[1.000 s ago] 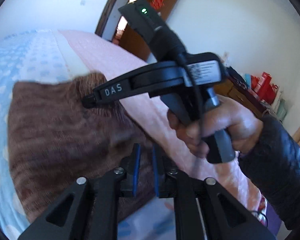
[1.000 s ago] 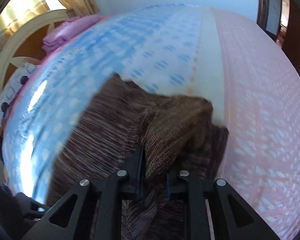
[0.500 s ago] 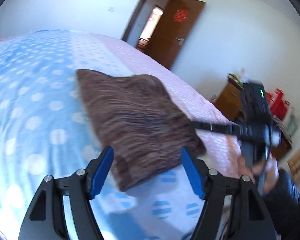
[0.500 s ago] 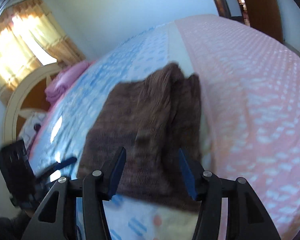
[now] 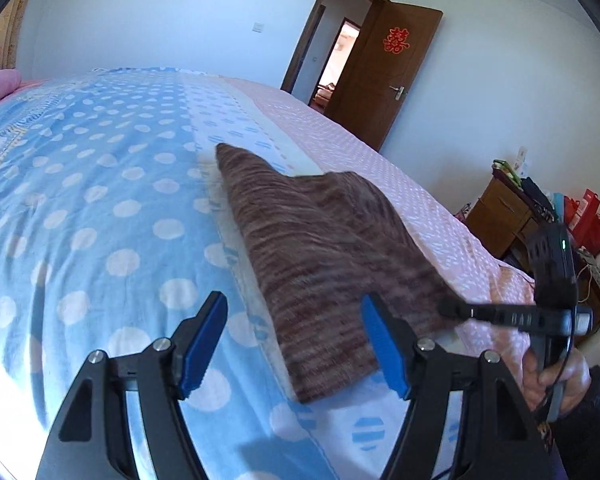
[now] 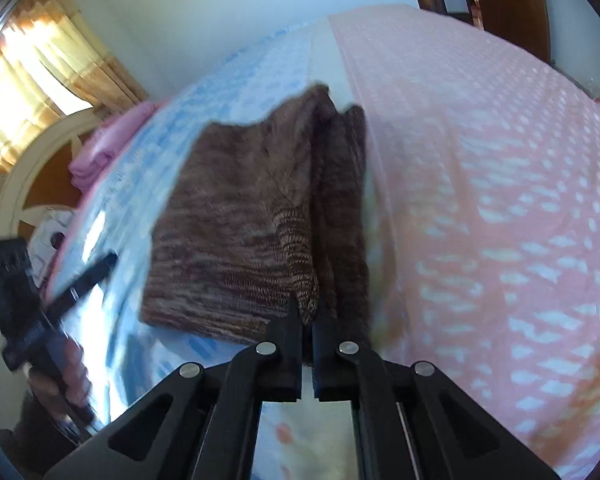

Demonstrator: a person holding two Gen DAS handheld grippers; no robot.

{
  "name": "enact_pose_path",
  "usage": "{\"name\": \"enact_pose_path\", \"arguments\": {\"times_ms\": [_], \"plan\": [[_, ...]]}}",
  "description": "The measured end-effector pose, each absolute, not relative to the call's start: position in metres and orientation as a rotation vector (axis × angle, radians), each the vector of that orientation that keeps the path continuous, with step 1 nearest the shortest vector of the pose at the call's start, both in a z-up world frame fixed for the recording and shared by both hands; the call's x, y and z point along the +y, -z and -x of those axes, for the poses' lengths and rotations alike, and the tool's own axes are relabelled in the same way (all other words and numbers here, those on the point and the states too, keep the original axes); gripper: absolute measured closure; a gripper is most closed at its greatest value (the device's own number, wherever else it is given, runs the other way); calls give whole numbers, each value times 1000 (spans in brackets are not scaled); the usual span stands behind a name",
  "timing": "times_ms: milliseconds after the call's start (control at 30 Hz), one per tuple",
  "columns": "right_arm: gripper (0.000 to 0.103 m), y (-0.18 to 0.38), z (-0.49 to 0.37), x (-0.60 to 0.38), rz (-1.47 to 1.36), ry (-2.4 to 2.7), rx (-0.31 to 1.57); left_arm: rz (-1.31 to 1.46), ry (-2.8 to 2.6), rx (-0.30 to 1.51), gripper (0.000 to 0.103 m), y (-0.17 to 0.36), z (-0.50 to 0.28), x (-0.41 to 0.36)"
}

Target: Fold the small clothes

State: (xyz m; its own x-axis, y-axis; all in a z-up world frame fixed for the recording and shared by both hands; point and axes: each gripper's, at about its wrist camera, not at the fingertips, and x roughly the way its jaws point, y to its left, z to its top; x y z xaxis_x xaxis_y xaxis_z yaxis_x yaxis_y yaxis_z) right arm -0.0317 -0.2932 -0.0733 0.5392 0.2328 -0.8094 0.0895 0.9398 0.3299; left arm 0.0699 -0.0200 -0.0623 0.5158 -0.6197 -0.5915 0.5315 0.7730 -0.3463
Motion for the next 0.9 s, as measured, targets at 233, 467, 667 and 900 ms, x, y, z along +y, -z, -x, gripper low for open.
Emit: {"name": "enact_pose_path", "arguments": {"times_ms": [233,467,667,900], "plan": [[45,26,12,-305,-355,-1,811,103,637,747,31,61,-102,-33],[43,40,-103,-292,-292,-34,856,126,551,790,31,75,-139,-53],[96,55,-134,-284,-129,-33,906,99,511,843,20,92,-149,-70],[98,65,-144,-294,1,90,889,121,471,878,7,97,-154,-84]]}}
